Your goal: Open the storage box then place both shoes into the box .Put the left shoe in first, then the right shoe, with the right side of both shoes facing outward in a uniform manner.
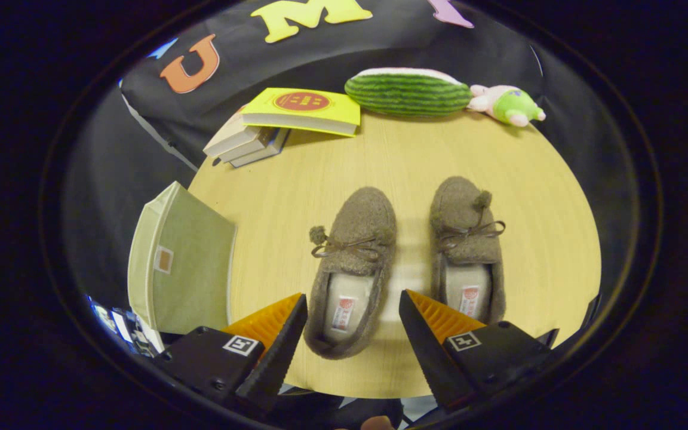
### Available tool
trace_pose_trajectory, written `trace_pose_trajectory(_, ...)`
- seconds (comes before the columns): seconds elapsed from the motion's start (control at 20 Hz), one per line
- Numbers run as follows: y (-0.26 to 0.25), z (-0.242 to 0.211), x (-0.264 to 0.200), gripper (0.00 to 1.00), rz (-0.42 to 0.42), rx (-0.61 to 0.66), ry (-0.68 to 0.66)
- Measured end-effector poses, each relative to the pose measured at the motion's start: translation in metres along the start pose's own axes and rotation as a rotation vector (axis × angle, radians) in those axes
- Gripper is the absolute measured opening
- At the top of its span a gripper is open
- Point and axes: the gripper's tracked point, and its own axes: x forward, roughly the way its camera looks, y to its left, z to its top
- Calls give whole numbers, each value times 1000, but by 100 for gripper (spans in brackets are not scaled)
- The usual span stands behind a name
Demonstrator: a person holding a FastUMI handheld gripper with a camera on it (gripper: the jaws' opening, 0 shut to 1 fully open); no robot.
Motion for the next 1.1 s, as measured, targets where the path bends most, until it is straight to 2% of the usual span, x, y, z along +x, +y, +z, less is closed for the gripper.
trace_pose_trajectory(0.35, -9, -11, 48, 76, 34, 105, 122)
trace_pose_trajectory(0.65, -20, -13, 50, 28, -7, 157, 166)
trace_pose_trajectory(0.7, -19, -12, 47, 13, -5, 180, 166)
trace_pose_trajectory(0.75, -13, -11, 42, 8, 5, 197, 164)
trace_pose_trajectory(0.95, 27, -1, 5, 6, 85, 246, 139)
trace_pose_trajectory(1.1, 66, 11, -41, 6, 149, 260, 105)
